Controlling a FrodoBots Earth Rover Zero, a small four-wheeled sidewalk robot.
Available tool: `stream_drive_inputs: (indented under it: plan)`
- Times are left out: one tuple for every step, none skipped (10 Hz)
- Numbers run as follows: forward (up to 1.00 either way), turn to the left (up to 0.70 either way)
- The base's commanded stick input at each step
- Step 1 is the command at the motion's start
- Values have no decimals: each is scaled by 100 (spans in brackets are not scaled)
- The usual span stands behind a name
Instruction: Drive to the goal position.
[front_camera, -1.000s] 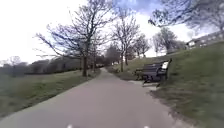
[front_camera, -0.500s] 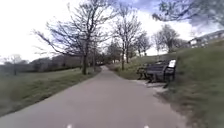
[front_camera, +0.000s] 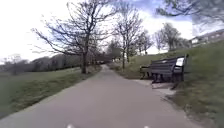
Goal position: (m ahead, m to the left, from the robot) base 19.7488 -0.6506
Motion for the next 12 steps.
stream_drive_inputs:
  plan:
    - [85,1]
    - [85,1]
    - [85,1]
    - [85,1]
    - [85,1]
    - [85,1]
    - [85,1]
    - [85,1]
    - [85,1]
    - [85,1]
    - [85,1]
    - [85,1]
